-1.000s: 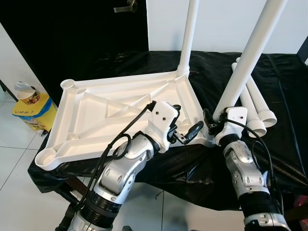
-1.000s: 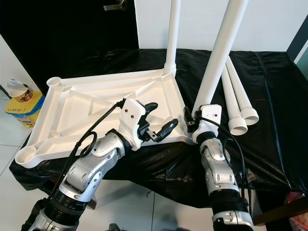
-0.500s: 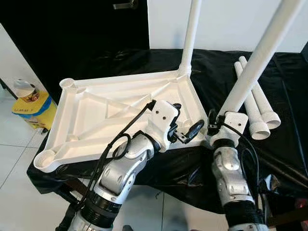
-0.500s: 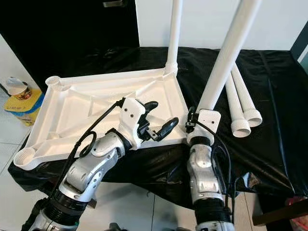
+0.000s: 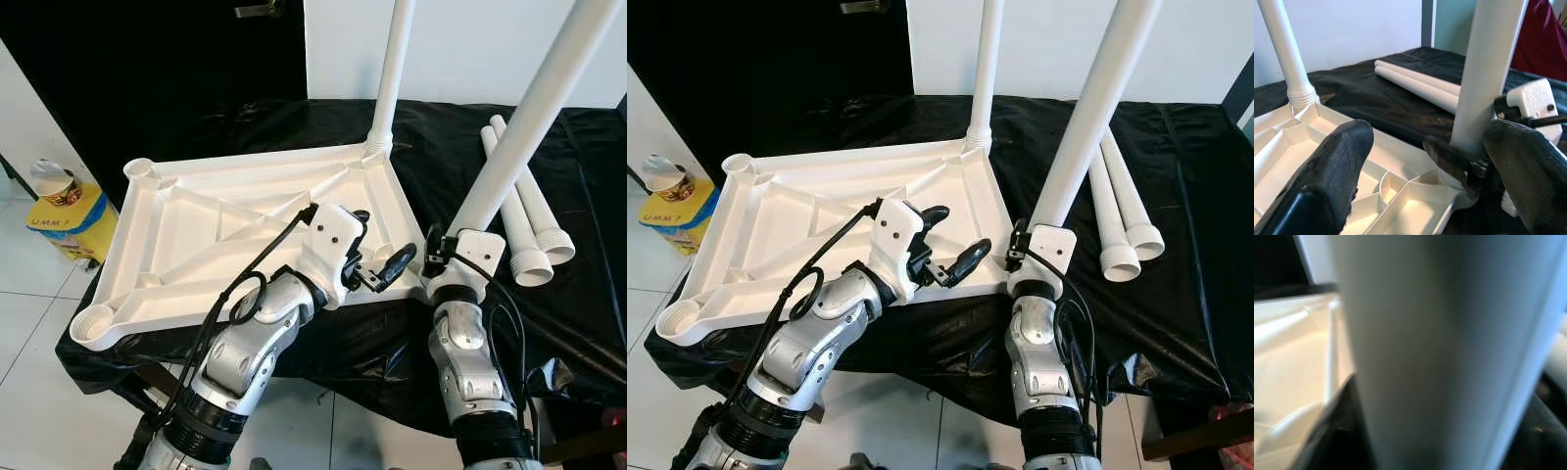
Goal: Building children table
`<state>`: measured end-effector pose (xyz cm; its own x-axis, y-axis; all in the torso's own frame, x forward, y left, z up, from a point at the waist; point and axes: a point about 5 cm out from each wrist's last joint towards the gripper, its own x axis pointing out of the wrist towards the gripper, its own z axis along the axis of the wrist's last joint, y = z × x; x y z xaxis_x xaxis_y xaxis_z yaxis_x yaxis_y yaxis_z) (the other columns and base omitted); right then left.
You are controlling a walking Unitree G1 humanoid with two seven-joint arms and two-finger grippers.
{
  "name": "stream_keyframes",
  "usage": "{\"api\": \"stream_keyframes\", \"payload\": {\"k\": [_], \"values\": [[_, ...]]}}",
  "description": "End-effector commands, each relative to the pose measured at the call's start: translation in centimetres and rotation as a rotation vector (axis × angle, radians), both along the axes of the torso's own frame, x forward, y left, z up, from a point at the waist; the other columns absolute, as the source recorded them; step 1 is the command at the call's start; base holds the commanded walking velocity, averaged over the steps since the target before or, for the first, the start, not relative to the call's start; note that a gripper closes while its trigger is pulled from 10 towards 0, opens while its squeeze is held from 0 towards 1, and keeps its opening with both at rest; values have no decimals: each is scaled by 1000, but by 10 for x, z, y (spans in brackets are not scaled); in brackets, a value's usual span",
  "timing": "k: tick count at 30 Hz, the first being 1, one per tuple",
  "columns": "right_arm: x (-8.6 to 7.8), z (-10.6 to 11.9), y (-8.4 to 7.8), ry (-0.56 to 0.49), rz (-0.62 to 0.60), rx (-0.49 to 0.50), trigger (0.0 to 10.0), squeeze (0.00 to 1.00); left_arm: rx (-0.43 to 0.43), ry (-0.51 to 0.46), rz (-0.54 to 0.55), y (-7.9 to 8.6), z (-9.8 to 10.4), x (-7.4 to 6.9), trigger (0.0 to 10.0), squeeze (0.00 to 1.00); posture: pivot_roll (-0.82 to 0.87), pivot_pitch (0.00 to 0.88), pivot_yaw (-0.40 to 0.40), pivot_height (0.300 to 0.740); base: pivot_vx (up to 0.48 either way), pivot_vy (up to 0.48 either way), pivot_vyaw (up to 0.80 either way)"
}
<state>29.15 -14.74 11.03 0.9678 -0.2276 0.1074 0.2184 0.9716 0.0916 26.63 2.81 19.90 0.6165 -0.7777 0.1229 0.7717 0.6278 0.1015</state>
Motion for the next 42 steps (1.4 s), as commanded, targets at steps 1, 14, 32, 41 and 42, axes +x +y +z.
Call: {"api": "stream_keyframes", "payload": {"k": [1,14,32,41,42], "values": [[-4,-8,4,27,39,25,10000,1000,15,-2,-53,-2,1,-2,10000,0,-1,34,36,740,0,0,0],[-2,3,-9,-45,221,-36,10000,0,17,-3,-62,-4,1,-1,10000,0,-12,24,37,740,0,0,0],[27,18,-29,-11,709,-243,10000,0,207,144,-221,-4,-49,-14,10000,0,-16,9,-2,740,0,0,0],[28,10,-33,30,727,-231,0,0,222,138,-197,-3,-51,-12,10000,0,-8,0,-5,740,0,0,0],[28,10,-33,30,727,-231,0,0,222,138,-197,-3,-51,-12,10000,0,-8,0,-5,740,0,0,0]]}}
